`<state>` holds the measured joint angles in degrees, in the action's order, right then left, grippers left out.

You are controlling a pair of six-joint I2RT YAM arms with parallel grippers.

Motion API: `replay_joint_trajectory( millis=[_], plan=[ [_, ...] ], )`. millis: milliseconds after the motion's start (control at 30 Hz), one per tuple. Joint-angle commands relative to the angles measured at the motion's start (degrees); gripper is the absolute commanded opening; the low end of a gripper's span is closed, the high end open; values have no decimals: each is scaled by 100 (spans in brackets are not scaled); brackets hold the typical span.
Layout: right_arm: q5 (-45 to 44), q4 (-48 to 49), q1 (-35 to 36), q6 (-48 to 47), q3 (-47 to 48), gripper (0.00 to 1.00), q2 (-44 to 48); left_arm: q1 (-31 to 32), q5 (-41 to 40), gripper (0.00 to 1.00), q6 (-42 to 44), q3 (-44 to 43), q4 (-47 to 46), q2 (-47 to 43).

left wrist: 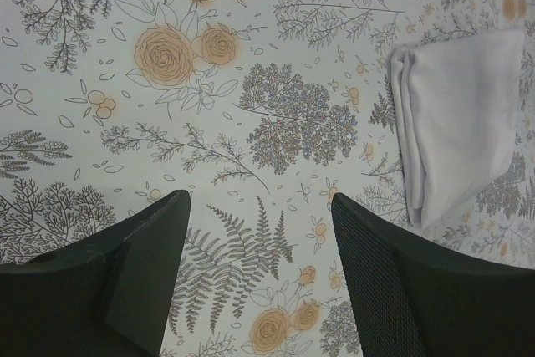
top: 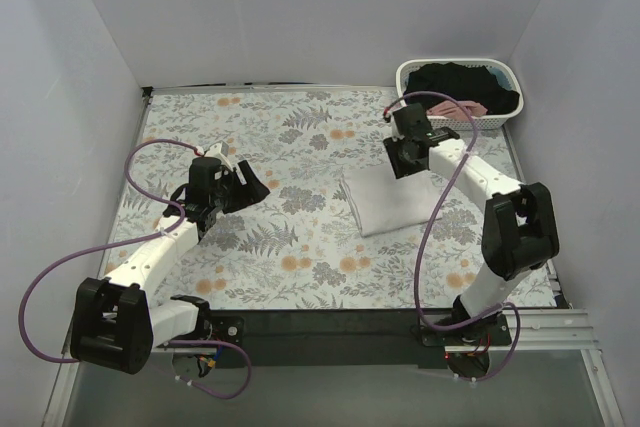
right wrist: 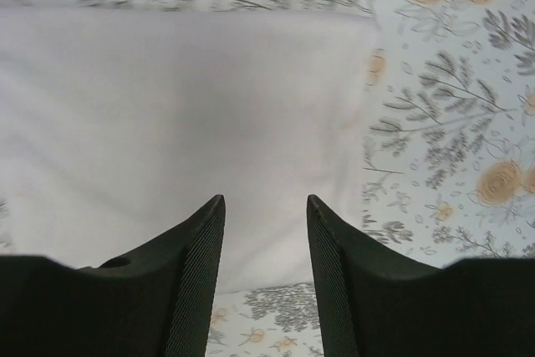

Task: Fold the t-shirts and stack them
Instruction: Neatly place the folded tshirt to the corner

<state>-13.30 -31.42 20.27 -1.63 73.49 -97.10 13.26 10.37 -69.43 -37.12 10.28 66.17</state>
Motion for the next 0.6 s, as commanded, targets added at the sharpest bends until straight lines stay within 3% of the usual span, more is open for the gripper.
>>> replay_joint_trajectory(
  millis=[0,200,567],
  plan=[
    [170,-329,950,119,104,52,244,-7,61,67,44,-163,-35,-104],
    [38,-338,1900,733,59,56,-107,-7,149,67,52,-164,-53,-69],
    [-234,-321,2481,857,499,56,-1293,-16,114,67,52,-120,-53,-87]
  ],
)
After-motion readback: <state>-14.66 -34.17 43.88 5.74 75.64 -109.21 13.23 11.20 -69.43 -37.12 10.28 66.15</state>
